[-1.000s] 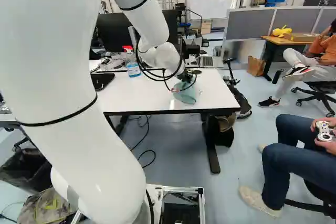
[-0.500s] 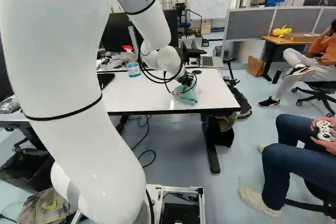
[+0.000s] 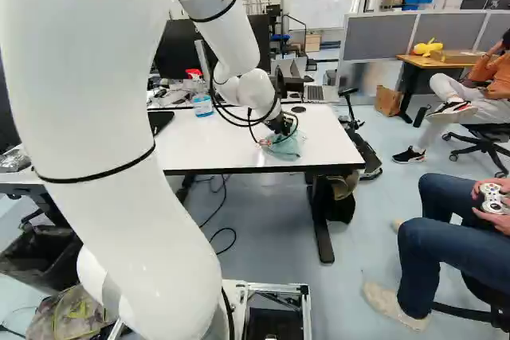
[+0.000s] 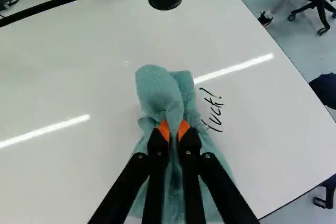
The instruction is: Clean the table with the green towel
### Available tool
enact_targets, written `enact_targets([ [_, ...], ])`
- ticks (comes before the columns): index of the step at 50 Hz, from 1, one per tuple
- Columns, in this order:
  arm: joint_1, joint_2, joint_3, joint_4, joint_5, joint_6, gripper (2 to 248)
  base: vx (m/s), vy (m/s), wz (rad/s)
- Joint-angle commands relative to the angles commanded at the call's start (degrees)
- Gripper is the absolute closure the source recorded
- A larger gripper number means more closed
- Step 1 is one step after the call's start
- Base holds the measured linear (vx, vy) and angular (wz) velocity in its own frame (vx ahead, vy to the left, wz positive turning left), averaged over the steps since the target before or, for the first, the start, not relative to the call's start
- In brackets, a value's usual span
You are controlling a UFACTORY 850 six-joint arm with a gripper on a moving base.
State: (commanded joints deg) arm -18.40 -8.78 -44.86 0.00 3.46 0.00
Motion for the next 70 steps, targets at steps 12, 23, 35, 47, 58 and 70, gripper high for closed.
enact_targets([
  [12, 0.0, 0.0, 0.0, 0.0, -1.6, 0.0, 212, 0.0, 0.0, 0.0],
  [23, 0.0, 0.0, 0.0, 0.0, -2.8, 0.0, 212, 0.0, 0.0, 0.0],
  [35, 0.0, 0.0, 0.0, 0.0, -2.8, 0.0, 212, 0.0, 0.0, 0.0],
  [47, -0.4, -0.8, -0.9, 0.0, -2.8, 0.0, 212, 0.0, 0.0, 0.0],
  [58, -1.6, -3.3, -3.8, 0.0, -2.8, 0.0, 212, 0.0, 0.0, 0.0],
  [70, -2.8, -6.2, -7.2, 0.0, -2.8, 0.0, 212, 0.0, 0.0, 0.0],
])
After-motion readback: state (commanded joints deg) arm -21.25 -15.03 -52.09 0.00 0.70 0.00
